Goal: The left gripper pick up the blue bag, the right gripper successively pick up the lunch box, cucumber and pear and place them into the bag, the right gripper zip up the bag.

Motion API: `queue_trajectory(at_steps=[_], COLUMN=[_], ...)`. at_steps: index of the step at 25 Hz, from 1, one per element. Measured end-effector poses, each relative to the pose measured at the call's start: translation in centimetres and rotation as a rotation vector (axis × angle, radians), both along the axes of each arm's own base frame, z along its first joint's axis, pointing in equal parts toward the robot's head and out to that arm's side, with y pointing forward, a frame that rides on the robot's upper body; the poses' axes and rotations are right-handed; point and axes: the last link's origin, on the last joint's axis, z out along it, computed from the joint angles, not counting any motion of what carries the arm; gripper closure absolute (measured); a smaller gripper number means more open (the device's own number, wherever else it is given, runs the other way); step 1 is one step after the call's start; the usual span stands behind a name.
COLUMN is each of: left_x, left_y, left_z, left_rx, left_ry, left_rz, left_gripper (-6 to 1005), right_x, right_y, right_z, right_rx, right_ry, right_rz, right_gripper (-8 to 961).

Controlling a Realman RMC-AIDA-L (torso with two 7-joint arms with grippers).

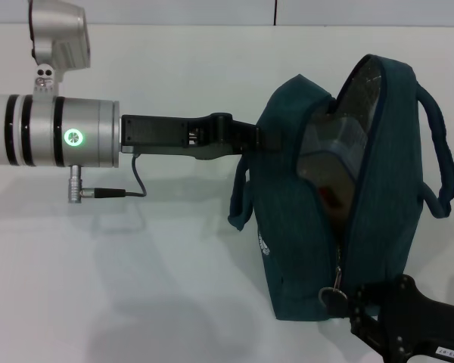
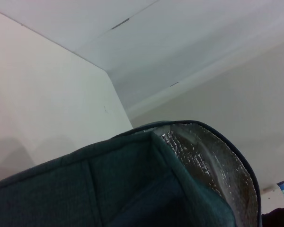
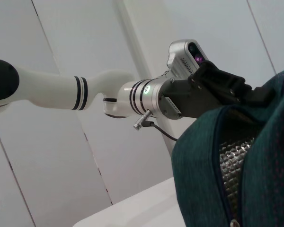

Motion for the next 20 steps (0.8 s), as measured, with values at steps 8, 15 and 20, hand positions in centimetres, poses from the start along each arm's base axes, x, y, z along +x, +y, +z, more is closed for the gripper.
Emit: queue_trajectory(at_steps=[8, 15, 20], left_x=[0.10, 0.12, 0.11], left_y=[0.08, 0.11, 0.11], left_z=[0.01, 0.02, 0.04], left_rx=[0.002, 0.002, 0.003], left_ry=[-0.001, -0.002, -0.003], left_rz=[-0.002, 0.000, 0.001], left_gripper=[947, 947, 946], right_x=[0.36, 0.37, 0.45], right_y=[-0.15, -0.15, -0.19], right_z=[0.03, 0.04, 0.12], right_rx=[-0.010, -0.010, -0.004], right_ry=[-0.005, -0.006, -0.007], right_rz=[-0.024, -0.024, -0.022], right_gripper=[908, 906, 916])
